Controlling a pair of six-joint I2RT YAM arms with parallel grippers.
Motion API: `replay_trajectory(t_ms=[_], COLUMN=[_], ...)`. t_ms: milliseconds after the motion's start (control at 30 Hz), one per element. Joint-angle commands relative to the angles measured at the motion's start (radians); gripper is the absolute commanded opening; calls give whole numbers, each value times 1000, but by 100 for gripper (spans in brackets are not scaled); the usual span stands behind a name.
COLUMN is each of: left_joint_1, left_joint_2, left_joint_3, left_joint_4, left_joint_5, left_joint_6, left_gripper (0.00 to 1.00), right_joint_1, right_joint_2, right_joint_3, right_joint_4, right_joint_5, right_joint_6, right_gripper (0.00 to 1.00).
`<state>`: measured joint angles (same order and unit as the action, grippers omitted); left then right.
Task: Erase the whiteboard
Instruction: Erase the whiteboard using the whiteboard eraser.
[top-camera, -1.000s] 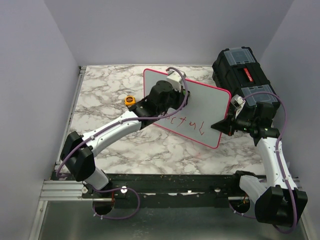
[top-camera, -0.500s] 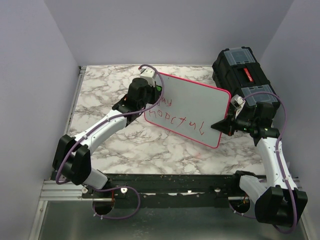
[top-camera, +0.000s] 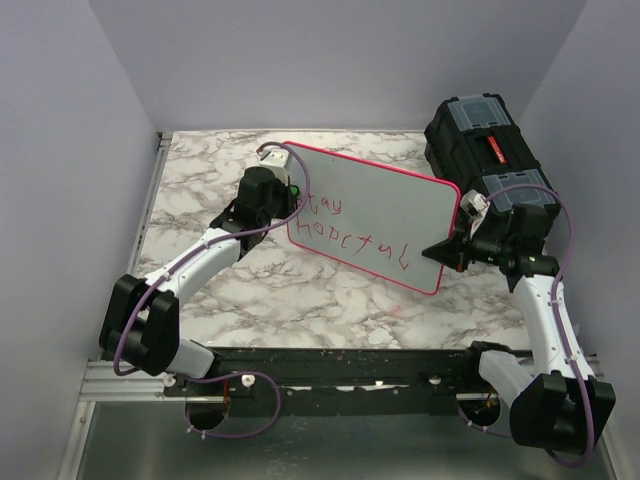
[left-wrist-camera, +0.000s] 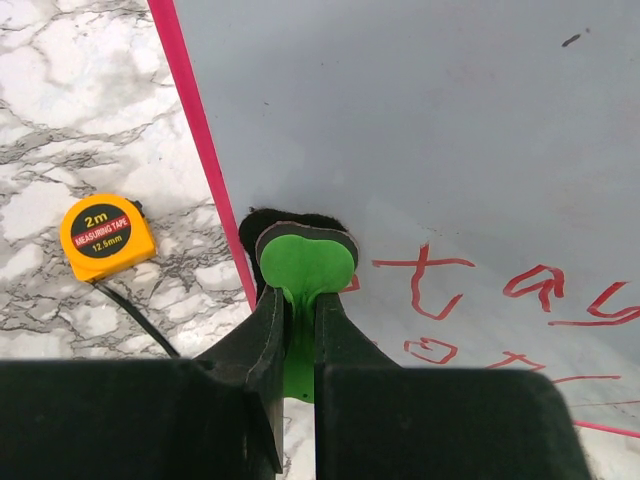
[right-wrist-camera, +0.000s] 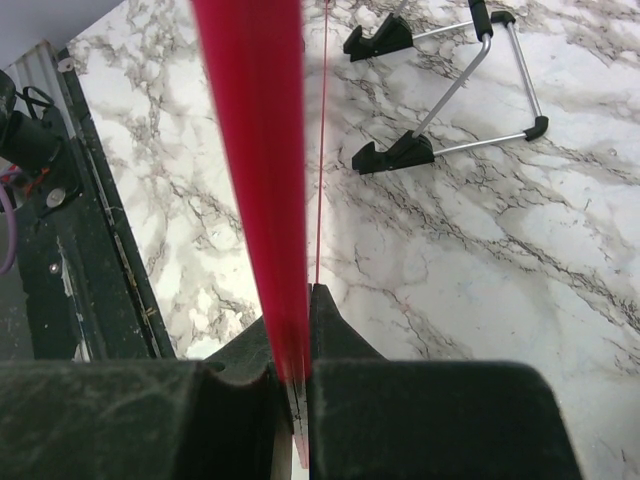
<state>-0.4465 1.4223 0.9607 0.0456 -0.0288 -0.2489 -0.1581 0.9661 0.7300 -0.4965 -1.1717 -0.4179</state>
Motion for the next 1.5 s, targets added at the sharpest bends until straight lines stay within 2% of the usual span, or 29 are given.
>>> replay_trajectory(t_ms=[0,267,533,767,1033,1333,1467], left_joint_1=[8,-44,45,54,-23,80,88], left_joint_2=[2,-4,-29,-12,-29,-28,-31], left_joint_3=[32,-13,-27,-32,-63,-59,-49], left_joint_4=[39,73,48,49,66,56,54], left_joint_5=[48,62,69,94,92,99,121], left_joint_6=[15,-41,-35,-50,-66,-81,-81], left_gripper=[0,0,0,0,0,0,0], right_joint_1=[10,10,10,10,9,10,10], right_joint_2=[-23,-11,-11,-15,-10,-10,-7], right_joint_3=[16,17,17,15,16,17,17], right_joint_4=[32,27,26,27,26,26,26], right_joint_5=[-98,-95,-97,-95,-97,-97,-101], right_joint_6=[-32,-41,-41,-41,-41,-41,-41], right_gripper=[0,0,0,0,0,0,0])
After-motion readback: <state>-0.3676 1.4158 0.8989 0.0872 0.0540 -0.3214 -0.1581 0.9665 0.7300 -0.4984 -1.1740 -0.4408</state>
